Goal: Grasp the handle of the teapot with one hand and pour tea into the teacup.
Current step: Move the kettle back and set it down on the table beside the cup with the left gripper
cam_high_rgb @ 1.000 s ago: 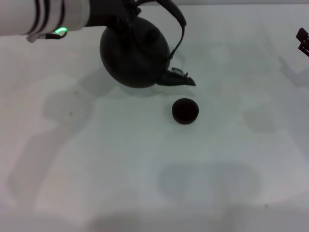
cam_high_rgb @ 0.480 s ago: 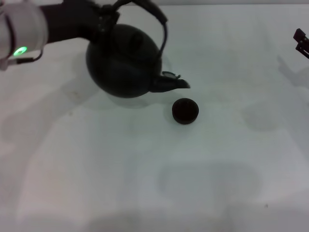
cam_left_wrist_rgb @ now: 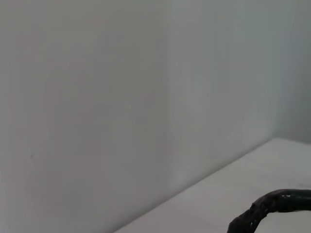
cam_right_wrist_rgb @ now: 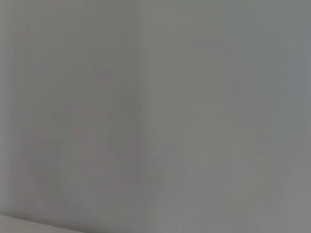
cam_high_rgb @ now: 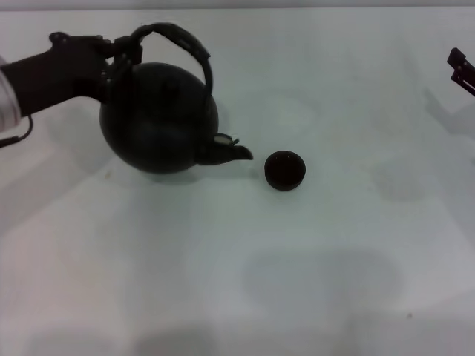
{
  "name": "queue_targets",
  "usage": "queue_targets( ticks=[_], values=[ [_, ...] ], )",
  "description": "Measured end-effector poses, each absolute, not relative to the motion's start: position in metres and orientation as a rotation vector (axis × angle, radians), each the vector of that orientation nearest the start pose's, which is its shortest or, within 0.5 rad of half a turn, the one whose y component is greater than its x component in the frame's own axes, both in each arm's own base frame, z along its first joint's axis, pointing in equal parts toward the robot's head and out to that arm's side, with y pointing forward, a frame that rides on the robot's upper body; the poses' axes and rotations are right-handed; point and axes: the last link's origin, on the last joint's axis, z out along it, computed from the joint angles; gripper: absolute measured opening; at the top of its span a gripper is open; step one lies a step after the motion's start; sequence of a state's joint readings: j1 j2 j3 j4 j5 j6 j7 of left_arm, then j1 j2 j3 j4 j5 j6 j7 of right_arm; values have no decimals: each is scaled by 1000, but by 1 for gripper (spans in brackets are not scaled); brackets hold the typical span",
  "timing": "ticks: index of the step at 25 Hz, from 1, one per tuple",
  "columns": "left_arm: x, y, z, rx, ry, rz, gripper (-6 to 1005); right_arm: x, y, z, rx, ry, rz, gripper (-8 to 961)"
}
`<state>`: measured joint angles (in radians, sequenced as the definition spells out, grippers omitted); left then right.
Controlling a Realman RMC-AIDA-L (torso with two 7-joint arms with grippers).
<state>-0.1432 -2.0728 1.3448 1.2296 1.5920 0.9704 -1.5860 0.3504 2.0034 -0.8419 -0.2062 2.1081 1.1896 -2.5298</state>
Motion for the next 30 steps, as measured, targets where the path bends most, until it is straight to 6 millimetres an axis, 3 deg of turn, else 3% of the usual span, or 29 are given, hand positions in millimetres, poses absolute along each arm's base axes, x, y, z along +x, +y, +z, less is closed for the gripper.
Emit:
queue_targets(
  ticks=[14,30],
  values=[
    [-300,308,29,-2181,-561,-786,135,367,309,22,-1904,599,674,873],
    [-319,296,1,-2194,-640,-796,136,364,307,19,-1923,594,680,872]
  ],
)
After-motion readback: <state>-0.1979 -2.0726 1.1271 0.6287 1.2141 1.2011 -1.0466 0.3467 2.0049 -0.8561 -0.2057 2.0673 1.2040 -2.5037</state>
